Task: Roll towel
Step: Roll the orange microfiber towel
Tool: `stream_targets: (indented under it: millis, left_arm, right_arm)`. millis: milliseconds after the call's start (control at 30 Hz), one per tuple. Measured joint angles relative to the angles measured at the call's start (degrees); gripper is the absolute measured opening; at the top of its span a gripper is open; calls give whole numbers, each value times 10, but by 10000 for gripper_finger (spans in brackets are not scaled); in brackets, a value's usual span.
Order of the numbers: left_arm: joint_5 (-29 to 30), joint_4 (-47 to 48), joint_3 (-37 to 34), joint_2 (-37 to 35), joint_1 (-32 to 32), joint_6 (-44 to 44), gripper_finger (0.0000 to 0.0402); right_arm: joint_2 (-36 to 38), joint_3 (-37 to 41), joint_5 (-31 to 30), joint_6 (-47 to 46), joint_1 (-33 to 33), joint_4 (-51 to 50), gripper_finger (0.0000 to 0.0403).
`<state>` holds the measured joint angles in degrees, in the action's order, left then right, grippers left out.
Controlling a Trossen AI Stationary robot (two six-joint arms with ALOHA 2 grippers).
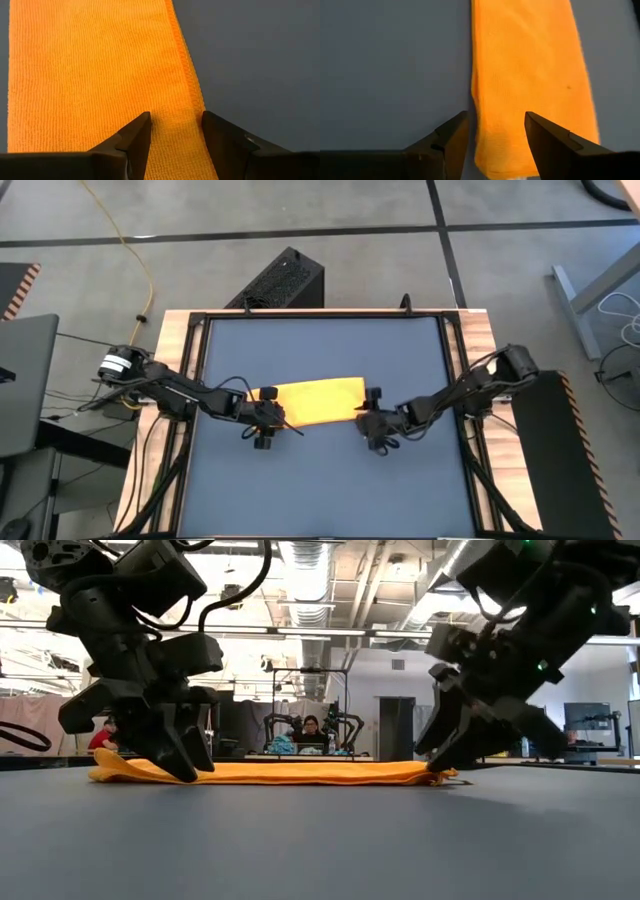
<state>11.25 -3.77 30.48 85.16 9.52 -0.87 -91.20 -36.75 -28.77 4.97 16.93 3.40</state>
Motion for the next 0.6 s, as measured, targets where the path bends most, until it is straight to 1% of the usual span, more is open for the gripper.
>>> stream_targets:
  millis: [200, 300, 367, 467, 600]
  left_arm:
    - [0, 2, 0, 0, 0, 0, 169]
    - [1, 5, 0, 0, 0, 0, 169]
    - [0, 7, 0, 0, 0, 0, 169]
    - [-1, 15, 0, 0, 0, 3, 169]
    - [-3, 26, 0, 0, 0, 11, 169]
  right_arm:
    - [-35, 0, -6, -15, 0, 10, 221]
    - [-45, -1, -38, -20, 1, 19, 219]
    - [-47, -1, -59, -21, 1, 21, 210]
    - [-45, 0, -85, -20, 0, 16, 183]
    - [-45, 2, -116, -15, -2, -10, 118]
